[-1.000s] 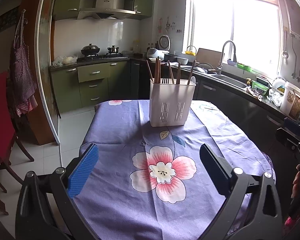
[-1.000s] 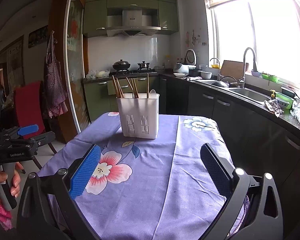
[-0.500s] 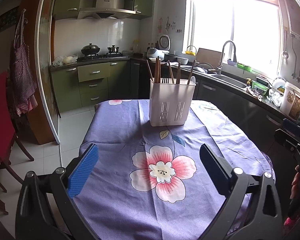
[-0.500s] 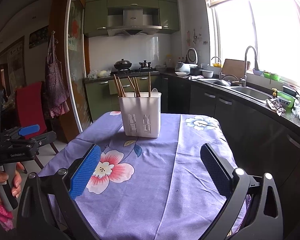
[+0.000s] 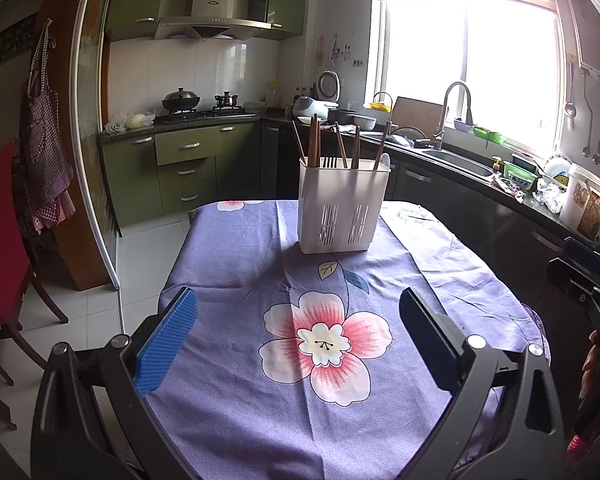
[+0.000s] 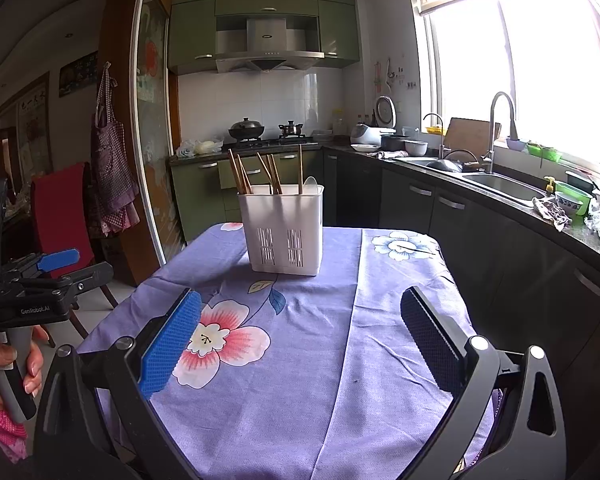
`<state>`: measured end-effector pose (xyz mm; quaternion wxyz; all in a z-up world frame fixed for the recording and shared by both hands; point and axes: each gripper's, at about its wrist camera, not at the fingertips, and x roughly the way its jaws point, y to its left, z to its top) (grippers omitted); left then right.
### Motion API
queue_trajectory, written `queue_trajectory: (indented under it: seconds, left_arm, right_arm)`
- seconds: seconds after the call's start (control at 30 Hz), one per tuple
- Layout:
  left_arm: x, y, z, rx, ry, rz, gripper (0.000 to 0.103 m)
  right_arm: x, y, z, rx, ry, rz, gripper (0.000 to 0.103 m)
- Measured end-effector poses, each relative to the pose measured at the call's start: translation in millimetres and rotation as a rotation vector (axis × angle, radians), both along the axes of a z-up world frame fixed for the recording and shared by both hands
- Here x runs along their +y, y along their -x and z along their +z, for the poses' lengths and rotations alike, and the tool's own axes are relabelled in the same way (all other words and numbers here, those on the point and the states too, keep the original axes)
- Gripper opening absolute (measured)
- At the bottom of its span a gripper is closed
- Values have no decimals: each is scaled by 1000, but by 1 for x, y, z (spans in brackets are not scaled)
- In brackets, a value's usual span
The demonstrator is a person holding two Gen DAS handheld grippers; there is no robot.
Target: Organize utensils
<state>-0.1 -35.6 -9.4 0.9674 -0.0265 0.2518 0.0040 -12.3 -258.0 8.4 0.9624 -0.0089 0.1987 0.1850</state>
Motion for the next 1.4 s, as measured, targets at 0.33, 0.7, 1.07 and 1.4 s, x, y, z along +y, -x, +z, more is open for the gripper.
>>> queue_trajectory:
  seconds: [0.33, 0.7, 1.07, 1.4]
  left_arm:
    - [-1, 1, 0, 0, -2, -2, 96]
    - [4, 2, 3, -10, -14, 36, 96]
    - [1, 2, 5, -16, -53, 46, 96]
    - [4, 2, 6, -43, -18, 17, 96]
  right_arm:
    - [3, 0, -2, 4, -3, 5, 98]
    - [7, -1, -5, 8, -1, 11, 98]
    - [8, -2, -7, 12, 1, 11, 98]
    - [7, -6, -11, 19, 1, 12, 98]
